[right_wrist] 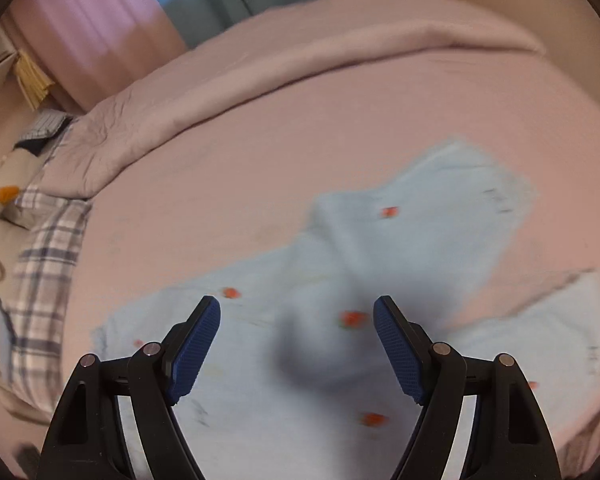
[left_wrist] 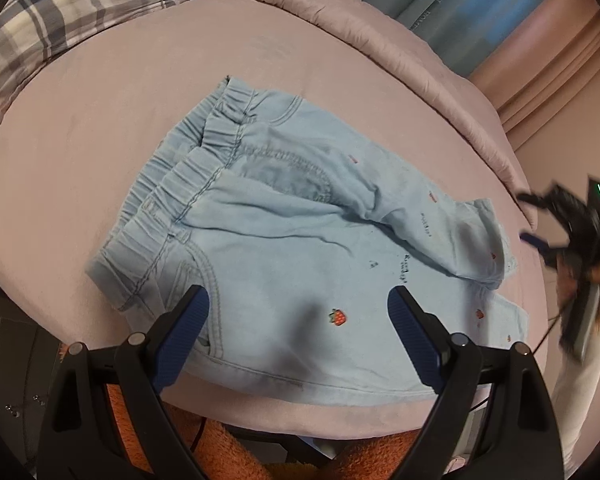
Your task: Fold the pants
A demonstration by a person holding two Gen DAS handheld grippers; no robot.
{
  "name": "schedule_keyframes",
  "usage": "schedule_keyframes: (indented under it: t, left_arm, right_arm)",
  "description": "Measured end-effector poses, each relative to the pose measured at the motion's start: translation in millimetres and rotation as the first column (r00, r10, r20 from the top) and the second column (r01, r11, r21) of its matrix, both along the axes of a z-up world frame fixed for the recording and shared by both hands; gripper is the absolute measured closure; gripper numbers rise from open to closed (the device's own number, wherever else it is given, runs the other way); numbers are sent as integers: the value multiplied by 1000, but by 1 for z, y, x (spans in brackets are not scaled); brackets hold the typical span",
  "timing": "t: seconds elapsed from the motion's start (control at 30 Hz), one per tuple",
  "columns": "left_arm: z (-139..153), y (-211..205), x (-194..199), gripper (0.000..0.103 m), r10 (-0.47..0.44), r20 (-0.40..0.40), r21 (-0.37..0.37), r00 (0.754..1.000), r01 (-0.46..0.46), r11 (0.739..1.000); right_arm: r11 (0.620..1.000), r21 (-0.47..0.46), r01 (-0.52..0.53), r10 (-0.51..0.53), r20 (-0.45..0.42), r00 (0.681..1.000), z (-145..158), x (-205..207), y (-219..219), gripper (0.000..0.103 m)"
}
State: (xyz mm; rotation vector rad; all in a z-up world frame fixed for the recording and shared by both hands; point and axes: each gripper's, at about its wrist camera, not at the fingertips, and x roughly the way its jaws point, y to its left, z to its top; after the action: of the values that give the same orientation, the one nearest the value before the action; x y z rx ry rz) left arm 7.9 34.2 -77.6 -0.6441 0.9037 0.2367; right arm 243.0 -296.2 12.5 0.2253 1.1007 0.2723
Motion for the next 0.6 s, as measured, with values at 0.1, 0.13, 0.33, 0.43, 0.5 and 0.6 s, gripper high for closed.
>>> schedule_keyframes:
  t: [0.1, 0.13, 0.33, 0.43, 0.5, 0.6]
  left_arm:
    - [-5, 1, -3, 12, 3, -15, 2, 1000, -3, 1000]
    - [-7, 1, -4, 13, 5, -19, -1, 1000, -5, 1000]
    - [-13, 3, -5, 13, 13, -38, 2, 999, -13, 1000]
    - [-16, 2, -4, 13, 5, -49, -5, 999, -5, 1000]
    - [-17, 0, -4, 13, 5, -54, 3, 999, -5, 1000]
    - [-19, -1, -3, 13, 2, -67, 8, 998, -1, 1000]
  right_arm:
    - [1000, -20, 24, -25, -42, 999, -10, 21, 24, 25]
    - [999, -28, 33, -35, -58, 998, -15, 27, 30, 25]
    - [984, -150, 100, -109, -51, 993, -18, 51, 47, 25]
    - [972, -197, 131, -146, -60, 988, -28, 67, 47, 25]
    - [961, -244, 130, -154, -80, 985, -41, 74, 50, 25]
    - [956, -260, 137, -169, -104, 980, -55, 77, 50, 25]
